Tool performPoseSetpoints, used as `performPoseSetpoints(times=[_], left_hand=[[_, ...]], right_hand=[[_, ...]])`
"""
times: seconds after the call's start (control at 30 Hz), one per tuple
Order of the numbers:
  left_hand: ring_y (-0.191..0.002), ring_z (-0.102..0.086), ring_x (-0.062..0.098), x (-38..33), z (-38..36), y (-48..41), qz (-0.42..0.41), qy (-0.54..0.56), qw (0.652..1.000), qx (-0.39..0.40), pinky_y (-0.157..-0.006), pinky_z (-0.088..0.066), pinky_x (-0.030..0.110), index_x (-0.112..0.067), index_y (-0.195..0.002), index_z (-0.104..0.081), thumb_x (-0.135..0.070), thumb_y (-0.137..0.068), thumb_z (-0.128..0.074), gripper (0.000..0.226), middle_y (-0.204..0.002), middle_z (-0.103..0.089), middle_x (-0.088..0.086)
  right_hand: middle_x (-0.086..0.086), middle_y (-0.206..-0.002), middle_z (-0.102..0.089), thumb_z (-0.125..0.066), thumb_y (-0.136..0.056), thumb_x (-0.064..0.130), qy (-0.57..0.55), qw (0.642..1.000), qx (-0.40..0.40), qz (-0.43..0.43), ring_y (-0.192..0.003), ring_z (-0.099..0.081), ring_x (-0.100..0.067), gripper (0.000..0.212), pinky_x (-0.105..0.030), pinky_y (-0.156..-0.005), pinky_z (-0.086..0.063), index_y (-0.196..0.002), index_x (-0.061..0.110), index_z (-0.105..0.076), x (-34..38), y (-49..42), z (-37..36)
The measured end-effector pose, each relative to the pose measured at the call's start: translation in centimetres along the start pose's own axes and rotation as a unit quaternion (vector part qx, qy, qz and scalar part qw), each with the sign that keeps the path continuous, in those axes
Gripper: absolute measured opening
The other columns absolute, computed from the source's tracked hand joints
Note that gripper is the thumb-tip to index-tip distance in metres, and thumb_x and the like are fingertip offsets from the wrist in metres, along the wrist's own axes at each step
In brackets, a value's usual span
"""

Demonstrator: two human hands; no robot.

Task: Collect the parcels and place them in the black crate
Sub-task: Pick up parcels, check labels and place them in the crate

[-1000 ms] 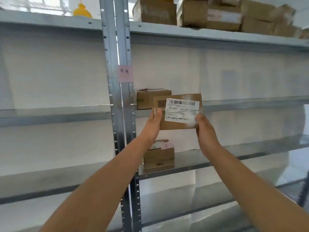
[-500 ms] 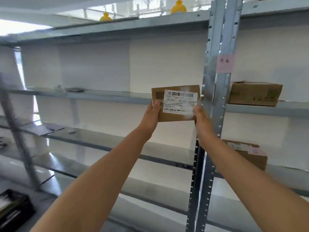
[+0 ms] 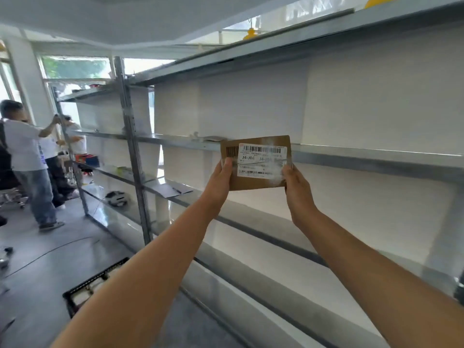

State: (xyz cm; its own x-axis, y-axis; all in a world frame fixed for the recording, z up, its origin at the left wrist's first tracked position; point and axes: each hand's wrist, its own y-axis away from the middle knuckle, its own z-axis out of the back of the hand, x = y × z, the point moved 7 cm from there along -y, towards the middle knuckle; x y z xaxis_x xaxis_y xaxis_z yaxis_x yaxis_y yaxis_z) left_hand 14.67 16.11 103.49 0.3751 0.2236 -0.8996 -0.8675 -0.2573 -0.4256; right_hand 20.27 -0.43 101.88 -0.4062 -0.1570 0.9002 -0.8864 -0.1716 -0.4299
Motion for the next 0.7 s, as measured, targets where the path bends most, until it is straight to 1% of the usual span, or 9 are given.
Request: performPoseSetpoints(times=[0.07, 0.13, 0.17, 0.27, 0.4, 0.5, 0.57, 0.63, 0.7], left_hand=[[-0.108, -0.060, 0.009, 1.1, 3.4, 0.0, -0.004, -0.007, 1.000, -0.014, -0.094, -0.045, 0.021, -0.020, -0.126, -0.050, -0.040, -0.103, -0.018, 0.043, -0.117, -0.064, -0.001], [-0.096, -0.062, -0.003, 2.6, 7.6, -0.1, 0.008, -0.014, 0.999, -0.043, -0.079, -0.046, 0.010, -0.024, -0.118, -0.053, -0.039, -0.103, -0.019, 0.040, -0.107, -0.065, -0.010], [-0.095, -0.062, -0.003, 3.1, 9.6, -0.4, 0.015, -0.015, 0.998, -0.057, -0.077, -0.045, 0.010, -0.023, -0.119, -0.053, -0.039, -0.104, -0.019, 0.040, -0.106, -0.065, -0.010], [-0.103, -0.060, 0.006, 4.9, 15.2, -1.3, 0.030, -0.030, 0.995, -0.093, -0.079, -0.045, 0.013, -0.015, -0.128, -0.050, -0.038, -0.104, -0.021, 0.044, -0.112, -0.065, -0.003], [-0.108, -0.059, 0.009, 7.3, 21.8, -2.9, 0.041, -0.051, 0.988, -0.137, -0.088, -0.044, 0.017, -0.014, -0.129, -0.049, -0.037, -0.104, -0.022, 0.044, -0.119, -0.063, 0.002], [-0.090, -0.064, -0.004, 8.8, 26.4, -4.3, 0.041, -0.064, 0.982, -0.174, -0.073, -0.047, 0.008, -0.017, -0.121, -0.052, -0.034, -0.104, -0.023, 0.038, -0.106, -0.065, -0.005], [-0.088, -0.064, -0.004, 9.4, 29.3, -5.9, 0.038, -0.071, 0.977, -0.196, -0.075, -0.049, 0.010, -0.018, -0.119, -0.052, -0.034, -0.104, -0.023, 0.036, -0.105, -0.066, -0.006], [-0.099, -0.062, 0.007, 9.9, 32.4, -7.8, 0.036, -0.079, 0.970, -0.226, -0.089, -0.049, 0.020, -0.013, -0.126, -0.050, -0.033, -0.104, -0.023, 0.040, -0.113, -0.064, 0.000], [-0.100, -0.060, 0.009, 10.4, 35.3, -9.7, 0.041, -0.087, 0.963, -0.254, -0.086, -0.049, 0.017, -0.009, -0.132, -0.047, -0.032, -0.104, -0.023, 0.043, -0.116, -0.063, 0.002]], right_hand=[[0.013, -0.105, -0.063, -0.033, -0.100, 0.039, -0.003, 1.000, 0.019, -0.002, -0.088, -0.056, 0.012, 0.028, 0.002, -0.063, -0.039, -0.116, 0.034, -0.055, -1.3, -0.6, -3.6], [0.009, -0.107, -0.064, -0.033, -0.100, 0.038, -0.008, 0.999, 0.047, -0.013, -0.090, -0.056, 0.009, 0.028, -0.001, -0.064, -0.040, -0.114, 0.033, -0.056, -2.8, -1.3, -8.0], [0.006, -0.108, -0.065, -0.033, -0.100, 0.038, -0.013, 0.998, 0.059, -0.018, -0.092, -0.057, 0.007, 0.027, -0.004, -0.067, -0.039, -0.113, 0.032, -0.057, -3.4, -1.6, -10.1], [0.007, -0.104, -0.066, -0.034, -0.100, 0.037, -0.027, 0.995, 0.088, -0.024, -0.091, -0.059, 0.004, 0.026, -0.006, -0.068, -0.040, -0.109, 0.033, -0.058, -4.9, -3.2, -15.9], [0.014, -0.096, -0.066, -0.036, -0.100, 0.034, -0.053, 0.990, 0.124, -0.031, -0.079, -0.061, 0.012, 0.030, 0.001, -0.060, -0.042, -0.116, 0.026, -0.059, -7.5, -5.4, -23.1], [0.011, -0.097, -0.066, -0.037, -0.099, 0.033, -0.077, 0.984, 0.156, -0.037, -0.077, -0.060, 0.014, 0.033, 0.002, -0.059, -0.041, -0.120, 0.021, -0.059, -9.5, -7.3, -28.6], [0.006, -0.101, -0.067, -0.038, -0.100, 0.032, -0.099, 0.979, 0.173, -0.036, -0.081, -0.062, 0.009, 0.032, 0.000, -0.062, -0.042, -0.120, 0.019, -0.059, -10.5, -9.2, -32.2], [0.001, -0.106, -0.067, -0.037, -0.100, 0.032, -0.109, 0.975, 0.192, -0.036, -0.090, -0.062, -0.002, 0.028, -0.007, -0.069, -0.045, -0.114, 0.022, -0.059, -11.1, -11.3, -35.7], [0.000, -0.106, -0.065, -0.037, -0.100, 0.033, -0.116, 0.970, 0.211, -0.032, -0.093, -0.061, -0.007, 0.025, -0.015, -0.074, -0.045, -0.111, 0.026, -0.058, -11.6, -13.6, -39.4]])
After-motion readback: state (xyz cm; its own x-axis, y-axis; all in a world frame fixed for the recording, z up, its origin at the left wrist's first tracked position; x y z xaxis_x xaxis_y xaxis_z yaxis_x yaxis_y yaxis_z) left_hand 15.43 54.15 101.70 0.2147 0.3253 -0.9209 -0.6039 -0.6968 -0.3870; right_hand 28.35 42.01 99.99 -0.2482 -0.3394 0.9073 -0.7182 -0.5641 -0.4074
